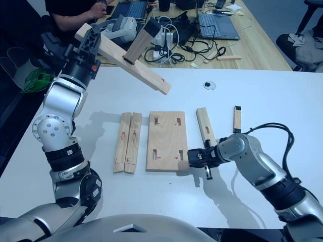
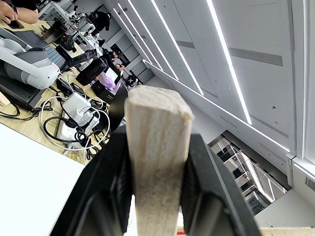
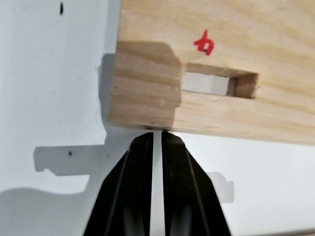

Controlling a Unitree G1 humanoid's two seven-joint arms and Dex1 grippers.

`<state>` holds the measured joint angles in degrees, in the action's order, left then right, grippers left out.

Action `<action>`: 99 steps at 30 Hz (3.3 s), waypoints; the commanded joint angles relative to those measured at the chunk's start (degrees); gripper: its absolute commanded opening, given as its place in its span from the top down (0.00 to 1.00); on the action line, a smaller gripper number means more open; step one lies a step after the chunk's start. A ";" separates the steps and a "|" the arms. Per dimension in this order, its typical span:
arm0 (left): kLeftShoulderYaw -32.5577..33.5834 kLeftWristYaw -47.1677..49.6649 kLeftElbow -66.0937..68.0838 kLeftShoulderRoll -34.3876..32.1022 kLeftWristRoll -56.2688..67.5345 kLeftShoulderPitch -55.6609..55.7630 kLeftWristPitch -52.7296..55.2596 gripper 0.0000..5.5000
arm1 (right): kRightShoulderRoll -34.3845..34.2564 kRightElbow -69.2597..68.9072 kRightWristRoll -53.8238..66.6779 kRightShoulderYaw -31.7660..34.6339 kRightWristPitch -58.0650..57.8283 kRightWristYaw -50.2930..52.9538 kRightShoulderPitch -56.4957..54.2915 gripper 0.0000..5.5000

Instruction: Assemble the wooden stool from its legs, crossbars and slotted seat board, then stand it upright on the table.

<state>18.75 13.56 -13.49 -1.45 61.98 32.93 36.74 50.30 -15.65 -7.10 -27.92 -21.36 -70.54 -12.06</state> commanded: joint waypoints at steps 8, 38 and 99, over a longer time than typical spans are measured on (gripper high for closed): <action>-3.51 -3.40 -3.56 -8.65 -2.29 -2.59 6.33 0.82 | -10.23 0.30 -3.10 -1.91 -4.94 7.22 -3.52 1.00; -2.20 -0.23 -9.86 -23.35 7.72 -14.05 22.21 0.82 | -18.49 11.13 -1.43 25.10 2.49 44.38 4.16 1.00; -0.25 -14.93 -15.55 -18.81 -44.75 -9.90 -9.14 0.44 | -20.25 19.30 -0.19 26.47 12.75 46.18 1.23 1.00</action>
<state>10.81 -1.32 -34.13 -15.31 16.67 22.39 24.65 29.84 5.13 -7.67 -2.81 -7.83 -25.23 -12.33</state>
